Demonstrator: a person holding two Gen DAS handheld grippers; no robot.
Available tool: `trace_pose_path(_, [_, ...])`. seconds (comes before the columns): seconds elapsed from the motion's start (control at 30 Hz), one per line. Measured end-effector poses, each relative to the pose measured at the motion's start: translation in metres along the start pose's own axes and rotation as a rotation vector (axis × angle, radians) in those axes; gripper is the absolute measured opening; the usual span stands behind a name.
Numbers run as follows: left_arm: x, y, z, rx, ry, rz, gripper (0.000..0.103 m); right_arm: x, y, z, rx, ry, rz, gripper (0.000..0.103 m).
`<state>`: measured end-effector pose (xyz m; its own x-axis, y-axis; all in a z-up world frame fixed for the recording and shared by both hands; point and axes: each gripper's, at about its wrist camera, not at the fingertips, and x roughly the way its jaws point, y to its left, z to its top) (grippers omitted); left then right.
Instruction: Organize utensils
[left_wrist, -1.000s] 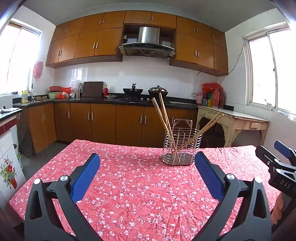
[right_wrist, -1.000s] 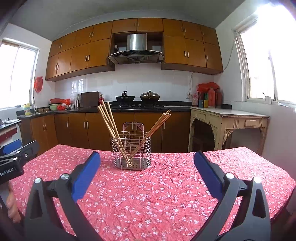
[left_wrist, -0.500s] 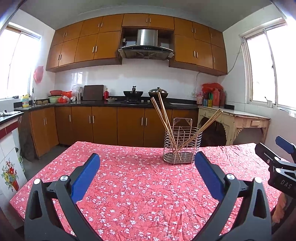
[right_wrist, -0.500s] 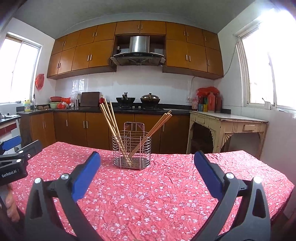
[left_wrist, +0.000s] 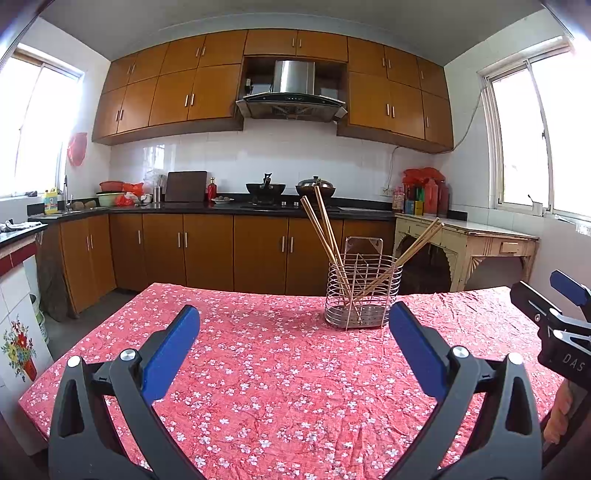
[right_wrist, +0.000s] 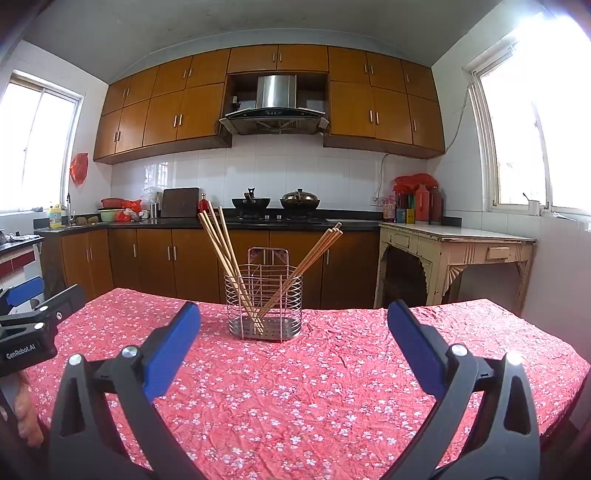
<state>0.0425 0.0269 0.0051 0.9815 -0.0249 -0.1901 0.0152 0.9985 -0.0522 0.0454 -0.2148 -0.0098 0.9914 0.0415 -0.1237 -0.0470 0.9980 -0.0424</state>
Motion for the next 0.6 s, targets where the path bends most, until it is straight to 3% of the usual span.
trace_pose_path(0.6, [-0.0018, -0.0012, 0.0015, 0.003, 0.002, 0.0, 0.101, 0.0002, -0.003, -0.0002, 0.005, 0.001, 0.003, 0.099])
